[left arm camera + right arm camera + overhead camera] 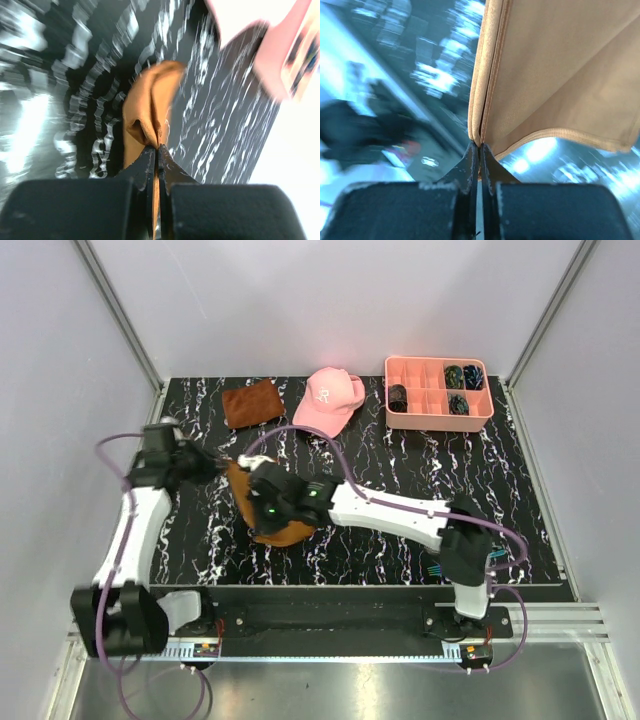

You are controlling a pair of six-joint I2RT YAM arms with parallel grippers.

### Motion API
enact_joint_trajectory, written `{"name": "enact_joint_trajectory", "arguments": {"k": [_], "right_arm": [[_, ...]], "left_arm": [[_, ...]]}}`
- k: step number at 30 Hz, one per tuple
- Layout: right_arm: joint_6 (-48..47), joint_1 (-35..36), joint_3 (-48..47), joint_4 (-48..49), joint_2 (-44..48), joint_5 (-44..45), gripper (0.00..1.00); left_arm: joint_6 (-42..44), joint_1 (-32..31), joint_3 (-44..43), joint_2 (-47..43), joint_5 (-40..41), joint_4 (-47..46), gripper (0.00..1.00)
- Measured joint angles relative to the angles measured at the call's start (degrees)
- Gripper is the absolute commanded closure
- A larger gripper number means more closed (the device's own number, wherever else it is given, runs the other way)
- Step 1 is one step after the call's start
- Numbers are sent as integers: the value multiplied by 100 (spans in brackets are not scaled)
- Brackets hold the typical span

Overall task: Fold the napkin into a case and place the utensils inside
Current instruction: Turn over the upper triangle folded napkin at the center of the board.

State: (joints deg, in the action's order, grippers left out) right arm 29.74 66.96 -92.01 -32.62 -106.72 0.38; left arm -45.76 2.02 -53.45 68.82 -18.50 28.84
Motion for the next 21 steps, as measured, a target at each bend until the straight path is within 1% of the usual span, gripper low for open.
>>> {"name": "enact_joint_trajectory", "arguments": {"k": [2, 4, 7, 9, 10, 13, 15, 18, 19, 20, 21], "right_arm": [[4, 94, -588, 162, -343, -264, 100], [9, 210, -1130, 330, -667, -590, 100], [114, 382, -1600, 739, -973, -1078, 100], [267, 444, -1547, 1150, -994, -1394, 100], [415, 452, -1414, 1499, -968, -1622, 100], [691, 431, -793, 2273, -817, -1860, 100], [868, 358, -177, 2802, -664, -1965, 100], [1191, 162, 990, 3541, -361, -2109, 100], [1300, 61, 1421, 3797, -249, -2153, 100], [1388, -31, 1788, 3967, -160, -2210, 100], [1502, -190, 2371, 4280, -11, -2308, 100]], "left_arm": [[175, 483, -280, -522, 155, 457, 100], [341, 835, -592, -970, 330, 887, 100], [551, 1051, -1025, -1421, 599, 1408, 100], [675, 1067, -1250, -1572, 708, 1687, 100], [713, 1067, -1320, -1617, 730, 1794, 100], [765, 1003, -1292, -1532, 728, 1912, 100], [776, 750, -1121, -1296, 758, 1904, 100], [756, 68, -839, -697, 894, 1738, 100], [719, -282, -706, -348, 988, 1561, 100], [675, -496, -614, -109, 1021, 1408, 100], [616, -800, -525, 229, 1058, 1213, 100]]}}
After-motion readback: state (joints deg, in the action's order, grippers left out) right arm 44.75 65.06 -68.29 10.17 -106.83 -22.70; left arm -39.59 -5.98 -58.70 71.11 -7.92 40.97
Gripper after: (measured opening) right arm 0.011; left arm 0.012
